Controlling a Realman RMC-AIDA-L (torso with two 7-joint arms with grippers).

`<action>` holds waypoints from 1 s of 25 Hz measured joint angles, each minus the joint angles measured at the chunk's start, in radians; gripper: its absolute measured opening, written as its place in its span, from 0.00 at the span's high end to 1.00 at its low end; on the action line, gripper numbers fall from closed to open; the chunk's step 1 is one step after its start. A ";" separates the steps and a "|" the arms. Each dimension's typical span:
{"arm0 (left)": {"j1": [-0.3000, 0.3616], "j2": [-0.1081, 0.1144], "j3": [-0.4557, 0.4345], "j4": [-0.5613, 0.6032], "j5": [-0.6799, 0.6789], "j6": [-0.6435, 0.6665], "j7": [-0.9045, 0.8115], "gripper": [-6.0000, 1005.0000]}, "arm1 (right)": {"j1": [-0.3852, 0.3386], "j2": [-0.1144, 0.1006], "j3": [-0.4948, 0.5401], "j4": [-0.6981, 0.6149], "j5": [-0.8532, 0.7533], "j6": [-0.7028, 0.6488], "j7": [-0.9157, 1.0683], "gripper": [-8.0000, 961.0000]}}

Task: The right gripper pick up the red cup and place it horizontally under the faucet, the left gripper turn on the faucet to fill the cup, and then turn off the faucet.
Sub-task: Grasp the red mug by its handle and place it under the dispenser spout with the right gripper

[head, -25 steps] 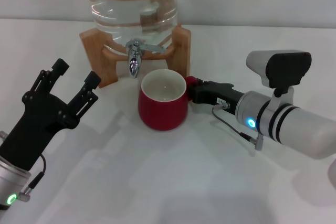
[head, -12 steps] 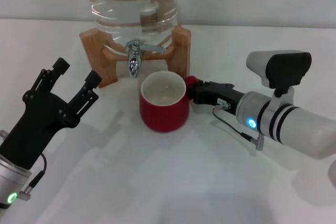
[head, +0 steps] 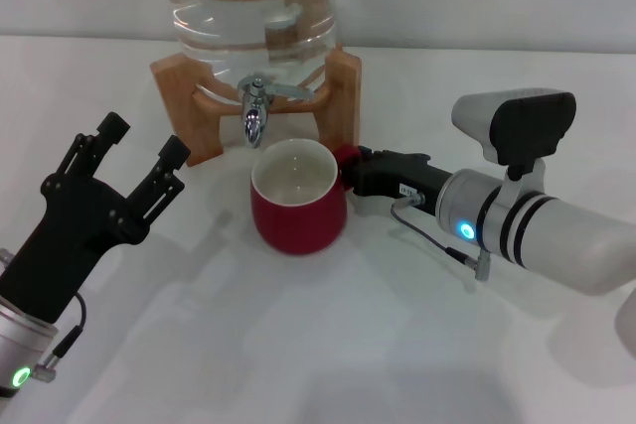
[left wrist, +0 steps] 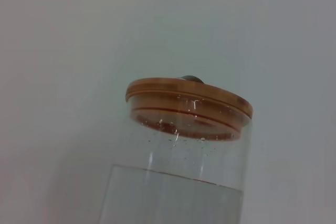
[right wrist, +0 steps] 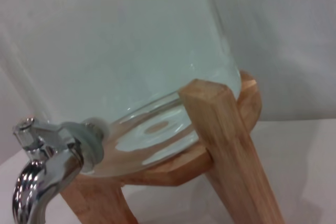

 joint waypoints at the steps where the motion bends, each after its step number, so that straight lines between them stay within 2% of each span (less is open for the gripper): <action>1: 0.000 0.000 0.000 0.000 0.000 0.000 0.000 0.14 | 0.002 0.000 0.002 0.000 0.000 0.000 0.000 0.76; 17: -0.003 0.000 0.000 -0.006 -0.001 0.001 0.000 0.14 | 0.019 0.000 -0.020 0.002 0.001 -0.003 0.007 0.74; 22: 0.001 0.000 -0.002 -0.006 -0.001 0.001 0.000 0.14 | 0.023 0.000 -0.026 0.003 0.001 -0.001 0.008 0.62; 25: 0.002 0.000 -0.004 -0.006 -0.001 0.001 0.000 0.14 | 0.026 0.000 -0.029 0.003 0.001 -0.001 0.008 0.62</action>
